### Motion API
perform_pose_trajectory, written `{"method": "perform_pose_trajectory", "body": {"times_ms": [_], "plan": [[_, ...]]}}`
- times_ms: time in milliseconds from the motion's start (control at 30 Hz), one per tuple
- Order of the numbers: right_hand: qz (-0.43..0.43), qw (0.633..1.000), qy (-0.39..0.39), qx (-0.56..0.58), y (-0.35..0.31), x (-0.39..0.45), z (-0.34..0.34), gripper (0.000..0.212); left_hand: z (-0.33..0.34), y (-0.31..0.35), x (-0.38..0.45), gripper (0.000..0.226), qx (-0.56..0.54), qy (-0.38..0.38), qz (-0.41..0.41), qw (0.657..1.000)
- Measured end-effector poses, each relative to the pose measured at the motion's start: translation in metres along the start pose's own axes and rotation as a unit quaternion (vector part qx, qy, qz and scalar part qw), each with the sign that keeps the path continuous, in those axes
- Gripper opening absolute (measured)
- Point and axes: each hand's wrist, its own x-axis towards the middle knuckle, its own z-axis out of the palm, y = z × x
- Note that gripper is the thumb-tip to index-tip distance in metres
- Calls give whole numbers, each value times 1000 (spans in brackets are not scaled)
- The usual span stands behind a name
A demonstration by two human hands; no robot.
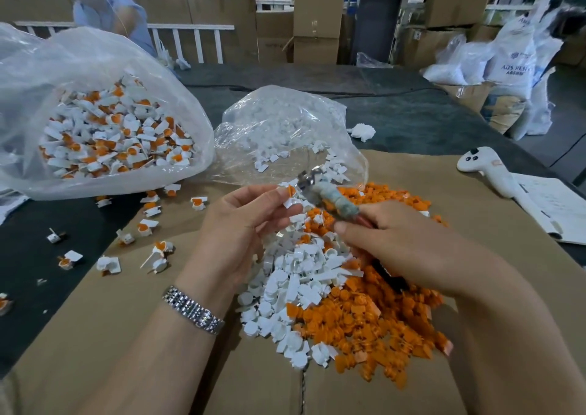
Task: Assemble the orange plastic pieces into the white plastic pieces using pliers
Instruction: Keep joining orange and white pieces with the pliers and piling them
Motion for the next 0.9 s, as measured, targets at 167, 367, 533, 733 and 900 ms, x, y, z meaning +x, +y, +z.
{"method": "perform_pose_trajectory", "body": {"times_ms": [167, 367, 533, 733, 900], "plan": [[-28, 998, 58, 3, -9, 5, 4, 27, 0, 0, 0, 15, 26, -6, 5, 1000], [-17, 984, 152, 96, -15, 25, 22, 28, 4, -9, -7, 3, 204, -13, 87, 975], [-16, 974, 215, 74, -10, 33, 34, 30, 9, -11, -10, 4, 297, -2, 138, 945], [-25, 970, 218, 103, -6, 28, 28, 24, 7, -12, -7, 1, 304, 32, 131, 943], [-29, 965, 223, 135, 1, 25, 22, 18, 4, -9, -6, 7, 235, 35, 97, 967]]}}
